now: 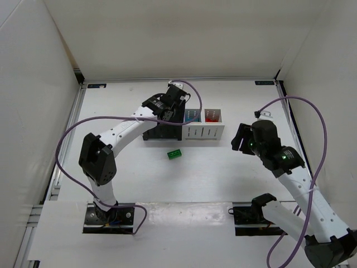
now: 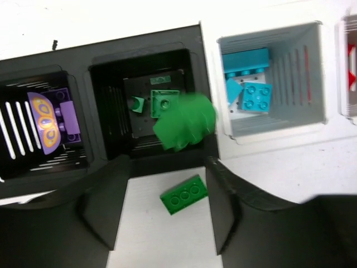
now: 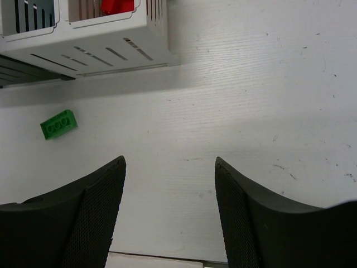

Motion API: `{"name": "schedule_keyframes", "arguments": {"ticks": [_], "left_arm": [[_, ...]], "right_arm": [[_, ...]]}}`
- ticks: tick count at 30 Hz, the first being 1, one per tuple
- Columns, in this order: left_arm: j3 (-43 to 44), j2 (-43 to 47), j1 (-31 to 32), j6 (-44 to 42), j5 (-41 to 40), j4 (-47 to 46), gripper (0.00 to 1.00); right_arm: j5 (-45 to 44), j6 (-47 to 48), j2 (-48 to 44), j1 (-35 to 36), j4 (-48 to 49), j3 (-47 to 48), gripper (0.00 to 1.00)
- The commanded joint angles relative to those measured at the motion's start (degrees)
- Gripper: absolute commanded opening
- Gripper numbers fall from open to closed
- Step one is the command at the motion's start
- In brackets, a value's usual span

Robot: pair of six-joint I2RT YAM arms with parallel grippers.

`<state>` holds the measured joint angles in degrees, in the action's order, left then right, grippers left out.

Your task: Sort the legos into containers by color

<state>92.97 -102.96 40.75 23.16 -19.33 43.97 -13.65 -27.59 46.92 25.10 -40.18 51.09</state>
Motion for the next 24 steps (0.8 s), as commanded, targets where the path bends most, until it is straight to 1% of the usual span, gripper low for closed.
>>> {"name": "schedule_keyframes", "arguments": {"ticks": [1,8,10,11,12,13,14,15,16,17,18,19,20,21,22,23,24], "left_arm": [[3.18,1.09,-1.64,-0.13,2.19,2.53,0.69],[0.38,5.83,-1.73,0.13,2.81,1.83,0.69],[-0.68,7.93,-1.73,0.13,2.37,1.30,0.71],[-1.38,9.34,-1.64,0.13,2.37,1.30,0.75],[-2.17,10.92,-1.64,0.48,1.93,1.56,0.75],[-2.87,11.81,-1.64,0.57,1.93,2.00,0.75],[-3.66,12.95,-1.64,1.18,1.93,2.18,0.78],[-6.80,16.79,-1.64,1.54,1.93,2.18,0.81],[-8.23,18.39,-1.73,1.71,1.93,2.09,0.87],[-12.94,23.54,-1.64,3.19,1.67,2.09,1.00],[-14.64,23.59,-1.64,4.08,1.32,2.18,1.00],[-16.14,27.42,-1.73,6.52,0.18,4.09,1.00],[-19.46,31.29,-1.73,7.51,-0.61,4.89,1.00],[-21.23,33.24,-1.64,9.26,-0.88,6.73,1.00],[-26.12,39.52,-1.55,12.15,-2.19,7.97,1.00],[-27.82,41.85,-1.12,13.48,-2.46,9.89,1.00],[-29.41,44.14,-1.11,16.71,-2.55,12.00,1.00]], "right_arm": [[0.03,1.14,-1.48,0.21,-0.24,1.12,0.68],[0.12,1.76,-2.44,1.43,-0.33,1.38,0.68],[-1.38,1.58,-2.18,3.10,-0.77,1.82,0.68],[-1.55,1.49,-2.18,3.63,-0.86,1.91,0.68],[-1.64,1.84,-2.27,4.07,-0.86,1.82,0.68],[-1.30,2.19,-2.09,5.99,-0.69,1.82,0.68],[-1.03,3.76,-1.66,6.79,0.10,1.99,0.68],[-0.42,4.30,-0.78,9.67,0.37,2.17,0.68],[-0.24,4.83,0.62,10.92,0.63,2.43,0.68],[-2.24,3.79,1.42,12.24,0.20,3.22,0.68],[-3.39,2.99,3.43,15.12,0.37,3.83,0.68],[-4.62,1.07,4.32,18.37,0.89,4.02,0.68],[-6.89,0.18,7.46,19.97,1.42,4.28,0.68],[-7.87,0.00,8.71,23.64,3.95,4.63,0.68],[-8.41,-0.53,9.94,25.24,4.49,4.81,0.70],[-9.98,-1.31,14.56,29.17,4.94,5.42,0.70],[-9.99,-1.76,16.17,30.00,7.46,6.03,0.71]]}}
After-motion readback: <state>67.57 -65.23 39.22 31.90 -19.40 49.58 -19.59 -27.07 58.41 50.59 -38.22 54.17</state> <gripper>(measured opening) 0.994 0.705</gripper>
